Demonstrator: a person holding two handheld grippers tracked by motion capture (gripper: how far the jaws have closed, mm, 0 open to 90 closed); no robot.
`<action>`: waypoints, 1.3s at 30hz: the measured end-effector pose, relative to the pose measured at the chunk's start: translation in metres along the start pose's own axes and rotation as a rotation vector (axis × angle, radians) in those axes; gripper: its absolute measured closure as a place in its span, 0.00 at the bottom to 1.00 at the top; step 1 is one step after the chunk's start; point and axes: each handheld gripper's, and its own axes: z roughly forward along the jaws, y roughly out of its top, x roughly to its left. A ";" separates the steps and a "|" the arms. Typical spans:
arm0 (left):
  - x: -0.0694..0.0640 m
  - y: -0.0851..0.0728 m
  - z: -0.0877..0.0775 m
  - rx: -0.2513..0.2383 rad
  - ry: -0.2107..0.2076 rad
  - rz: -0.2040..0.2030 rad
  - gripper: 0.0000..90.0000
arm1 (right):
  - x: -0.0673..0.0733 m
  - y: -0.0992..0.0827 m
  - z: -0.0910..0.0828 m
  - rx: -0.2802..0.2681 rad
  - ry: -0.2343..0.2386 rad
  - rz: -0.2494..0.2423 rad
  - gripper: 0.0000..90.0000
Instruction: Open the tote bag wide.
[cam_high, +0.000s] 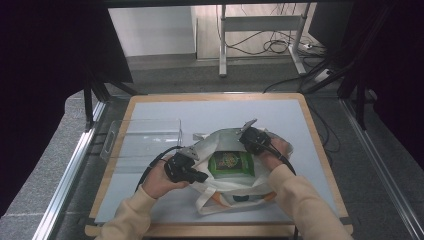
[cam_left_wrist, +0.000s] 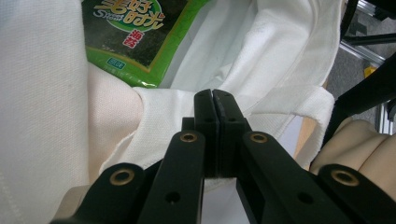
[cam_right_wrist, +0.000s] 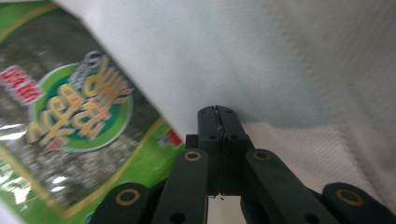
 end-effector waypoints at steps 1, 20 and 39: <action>0.000 0.000 0.000 0.001 0.000 0.001 0.99 | -0.002 0.001 0.001 0.000 -0.005 0.010 0.99; 0.001 -0.001 0.003 0.014 -0.002 0.000 1.00 | -0.014 0.008 0.003 -0.014 0.055 0.090 0.99; 0.002 -0.002 0.003 0.011 0.005 -0.008 0.99 | 0.081 0.003 -0.050 -0.049 0.414 -0.068 0.99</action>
